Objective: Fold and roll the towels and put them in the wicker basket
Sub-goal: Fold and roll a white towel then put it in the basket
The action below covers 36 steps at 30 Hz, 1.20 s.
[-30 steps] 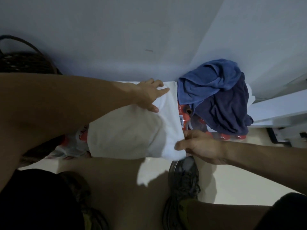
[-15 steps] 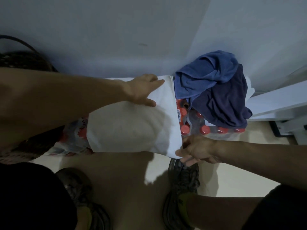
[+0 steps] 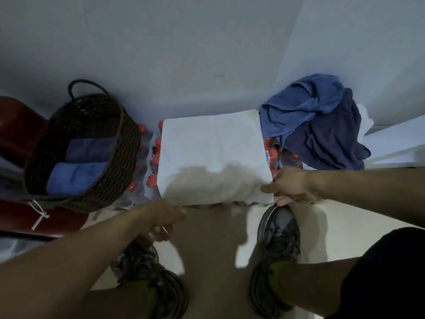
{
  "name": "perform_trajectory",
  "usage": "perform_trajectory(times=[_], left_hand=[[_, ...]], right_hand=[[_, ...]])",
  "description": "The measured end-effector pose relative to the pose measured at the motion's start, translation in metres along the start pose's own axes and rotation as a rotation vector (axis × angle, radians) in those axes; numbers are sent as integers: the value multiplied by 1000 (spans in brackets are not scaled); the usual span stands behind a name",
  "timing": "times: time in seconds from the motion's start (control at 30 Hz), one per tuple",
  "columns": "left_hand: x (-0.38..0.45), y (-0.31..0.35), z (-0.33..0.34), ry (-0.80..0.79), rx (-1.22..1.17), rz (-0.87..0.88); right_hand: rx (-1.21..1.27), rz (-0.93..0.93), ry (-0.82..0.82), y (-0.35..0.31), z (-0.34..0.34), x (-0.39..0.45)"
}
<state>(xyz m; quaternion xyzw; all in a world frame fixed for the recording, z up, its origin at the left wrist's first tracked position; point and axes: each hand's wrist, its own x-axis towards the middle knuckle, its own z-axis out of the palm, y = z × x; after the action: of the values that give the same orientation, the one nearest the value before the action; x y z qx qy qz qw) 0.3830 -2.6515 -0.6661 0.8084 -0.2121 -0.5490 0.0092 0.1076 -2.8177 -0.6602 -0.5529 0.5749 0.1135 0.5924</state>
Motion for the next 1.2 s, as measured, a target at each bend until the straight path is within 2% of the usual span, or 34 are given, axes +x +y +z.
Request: perform_trajectory(times=[0.03, 0.13, 0.2, 0.27, 0.33, 0.43, 0.6, 0.7, 0.83, 0.9, 1.0, 1.07, 1.2], left_hand=[[6, -11, 10, -15, -177, -9], [24, -29, 32, 239, -503, 260], [26, -29, 42, 248, -815, 359], [29, -31, 44, 197, -1158, 296], [36, -36, 39, 204, -1326, 231], [40, -42, 25, 209, -1267, 248], [32, -57, 11, 178, -1189, 314], [29, -67, 5, 181, -1044, 342], [18, -68, 0, 100, -825, 305], [15, -67, -1, 106, -837, 315], [13, -67, -3, 66, -987, 291], [8, -66, -6, 36, -976, 251], [-11, -53, -22, 61, -520, 309]], right_hand=[[-11, 13, 0, -3, 0, -3], [-17, 33, -34, -17, 3, -11], [-6, 30, -4, -20, 8, -13], [38, 17, 91, -14, 18, -14], [154, -22, 221, -2, 32, -14], [245, -79, 329, 18, 52, -16], [314, -82, 232, 37, 61, -23], [332, -82, 256, 42, 55, -28], [348, -20, 240, 53, 50, -33], [338, 13, 215, 56, 52, -34], [328, 66, 171, 55, 54, -36], [316, 96, 139, 55, 52, -37], [113, 0, 155, 51, 42, -45]])
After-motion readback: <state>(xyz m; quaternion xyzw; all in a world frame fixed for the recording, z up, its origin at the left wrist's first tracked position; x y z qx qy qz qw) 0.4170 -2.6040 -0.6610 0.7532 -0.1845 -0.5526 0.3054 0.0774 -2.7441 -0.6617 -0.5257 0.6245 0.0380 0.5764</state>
